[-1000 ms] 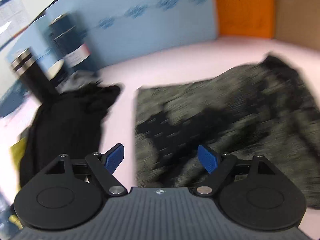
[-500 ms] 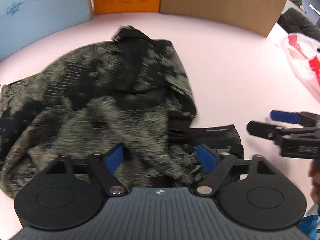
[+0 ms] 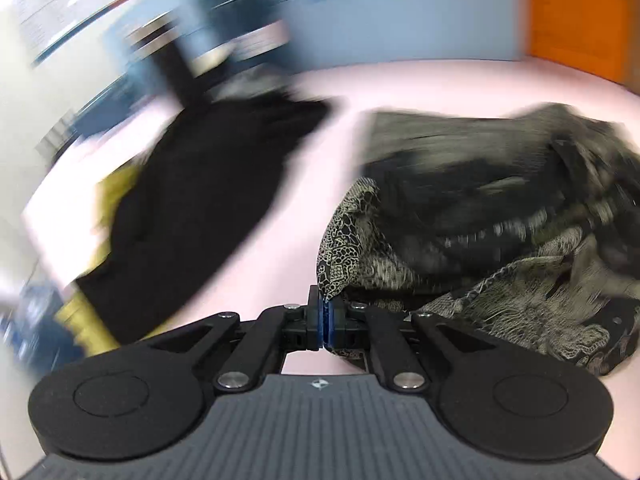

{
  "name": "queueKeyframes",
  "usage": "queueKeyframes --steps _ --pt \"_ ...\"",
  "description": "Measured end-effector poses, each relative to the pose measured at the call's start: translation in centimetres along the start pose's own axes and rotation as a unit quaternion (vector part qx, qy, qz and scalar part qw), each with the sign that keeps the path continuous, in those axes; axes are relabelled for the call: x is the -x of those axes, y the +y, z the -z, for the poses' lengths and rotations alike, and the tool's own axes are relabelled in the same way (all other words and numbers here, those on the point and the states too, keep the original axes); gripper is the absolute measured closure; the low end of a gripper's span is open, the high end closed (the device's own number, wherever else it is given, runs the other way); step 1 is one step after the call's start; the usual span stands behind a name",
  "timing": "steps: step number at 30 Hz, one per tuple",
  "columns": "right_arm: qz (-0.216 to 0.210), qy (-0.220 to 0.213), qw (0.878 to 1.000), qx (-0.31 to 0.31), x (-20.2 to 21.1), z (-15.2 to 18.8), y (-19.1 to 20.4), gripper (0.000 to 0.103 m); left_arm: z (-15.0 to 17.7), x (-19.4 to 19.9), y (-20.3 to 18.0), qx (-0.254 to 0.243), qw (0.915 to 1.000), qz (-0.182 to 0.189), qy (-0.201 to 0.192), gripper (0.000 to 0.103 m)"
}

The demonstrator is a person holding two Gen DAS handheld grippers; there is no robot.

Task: Fold clothes
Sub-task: 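Grasp the shirt edge with the left gripper while the right gripper grasps another edge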

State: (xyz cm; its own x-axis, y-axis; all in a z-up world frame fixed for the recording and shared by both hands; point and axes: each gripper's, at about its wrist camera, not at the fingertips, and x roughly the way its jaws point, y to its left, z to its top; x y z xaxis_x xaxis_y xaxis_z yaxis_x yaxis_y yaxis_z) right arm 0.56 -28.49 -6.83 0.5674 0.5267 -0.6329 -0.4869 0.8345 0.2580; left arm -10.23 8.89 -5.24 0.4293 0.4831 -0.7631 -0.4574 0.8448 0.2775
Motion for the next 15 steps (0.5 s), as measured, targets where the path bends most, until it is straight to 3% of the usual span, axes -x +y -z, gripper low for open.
queueKeyframes --steps 4,7,10,12,15 --pt "-0.052 0.025 0.994 0.097 -3.8 -1.1 4.2 0.015 1.6 -0.3 3.3 0.037 0.9987 -0.033 0.015 0.098" --pt "-0.092 0.034 0.98 0.173 -5.6 -1.6 7.2 0.014 2.8 -0.6 4.2 0.05 0.998 -0.029 0.028 0.094" --pt "-0.124 0.045 0.963 0.236 -7.5 -1.8 9.6 0.015 3.5 -0.9 3.9 0.053 0.9976 -0.029 0.034 0.083" --pt "-0.148 0.055 0.95 0.269 -8.8 -2.0 11.2 0.015 3.6 -1.4 3.4 0.055 0.9973 -0.026 0.04 0.067" --pt "-0.175 0.059 0.935 0.302 -10.7 -2.1 13.3 0.015 3.5 -2.2 2.8 0.055 0.9972 -0.03 0.04 0.063"
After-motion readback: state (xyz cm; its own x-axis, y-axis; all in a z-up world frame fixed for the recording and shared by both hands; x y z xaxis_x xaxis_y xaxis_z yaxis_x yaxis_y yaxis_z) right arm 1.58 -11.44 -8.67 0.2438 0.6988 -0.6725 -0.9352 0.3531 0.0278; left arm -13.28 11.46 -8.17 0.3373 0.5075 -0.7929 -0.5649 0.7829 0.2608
